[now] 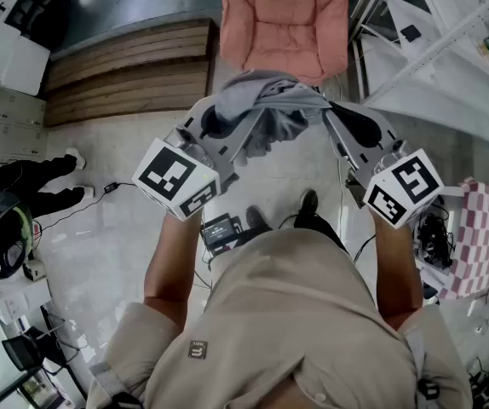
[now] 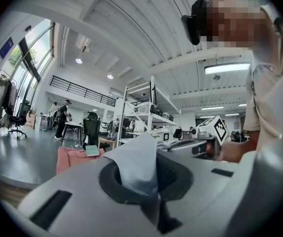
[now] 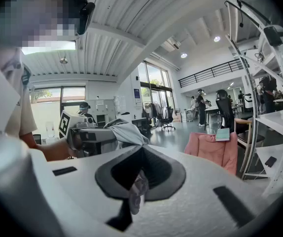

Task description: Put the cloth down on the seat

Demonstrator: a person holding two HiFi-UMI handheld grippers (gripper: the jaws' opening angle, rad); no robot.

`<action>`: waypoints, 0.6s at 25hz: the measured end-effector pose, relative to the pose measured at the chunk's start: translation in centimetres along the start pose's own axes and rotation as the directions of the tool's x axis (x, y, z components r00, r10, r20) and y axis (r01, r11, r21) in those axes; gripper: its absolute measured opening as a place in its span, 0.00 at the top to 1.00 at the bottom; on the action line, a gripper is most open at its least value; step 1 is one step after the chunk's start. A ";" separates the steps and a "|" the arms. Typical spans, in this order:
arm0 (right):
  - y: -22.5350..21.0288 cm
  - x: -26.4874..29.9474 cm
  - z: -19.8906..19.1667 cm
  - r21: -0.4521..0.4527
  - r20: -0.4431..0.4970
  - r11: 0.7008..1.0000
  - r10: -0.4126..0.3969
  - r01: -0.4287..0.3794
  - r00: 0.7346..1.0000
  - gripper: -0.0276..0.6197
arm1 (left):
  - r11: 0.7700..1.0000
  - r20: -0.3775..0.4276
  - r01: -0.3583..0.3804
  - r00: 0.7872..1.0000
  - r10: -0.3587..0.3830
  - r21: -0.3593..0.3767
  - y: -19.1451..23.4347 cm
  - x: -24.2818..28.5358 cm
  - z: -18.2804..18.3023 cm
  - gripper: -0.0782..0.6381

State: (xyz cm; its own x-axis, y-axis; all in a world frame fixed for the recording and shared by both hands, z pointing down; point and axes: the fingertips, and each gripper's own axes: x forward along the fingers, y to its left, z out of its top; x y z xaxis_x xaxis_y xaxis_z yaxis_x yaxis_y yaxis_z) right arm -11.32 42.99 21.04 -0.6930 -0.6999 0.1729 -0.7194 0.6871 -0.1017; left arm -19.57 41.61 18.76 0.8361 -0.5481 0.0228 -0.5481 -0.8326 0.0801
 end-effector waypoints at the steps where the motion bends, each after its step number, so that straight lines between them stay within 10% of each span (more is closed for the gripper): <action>1: 0.1 0.1 0.0 -0.001 0.000 1.000 -0.001 0.001 1.000 0.97 | 1.000 0.001 0.001 1.000 -0.001 0.000 0.1 -0.2 0.0 0.85; 15: 3.5 3.9 0.7 -0.025 -0.002 1.000 0.001 -0.002 1.000 0.97 | 1.000 0.016 0.005 1.000 -0.005 0.010 3.1 -4.2 0.5 0.85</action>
State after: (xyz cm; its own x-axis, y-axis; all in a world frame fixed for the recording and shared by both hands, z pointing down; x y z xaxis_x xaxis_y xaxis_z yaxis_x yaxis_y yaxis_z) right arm -16.56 42.56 20.71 -0.6940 -0.6985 0.1747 -0.7169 0.6928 -0.0777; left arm -24.77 41.29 18.41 0.8385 -0.5449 0.0063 -0.5439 -0.8362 0.0699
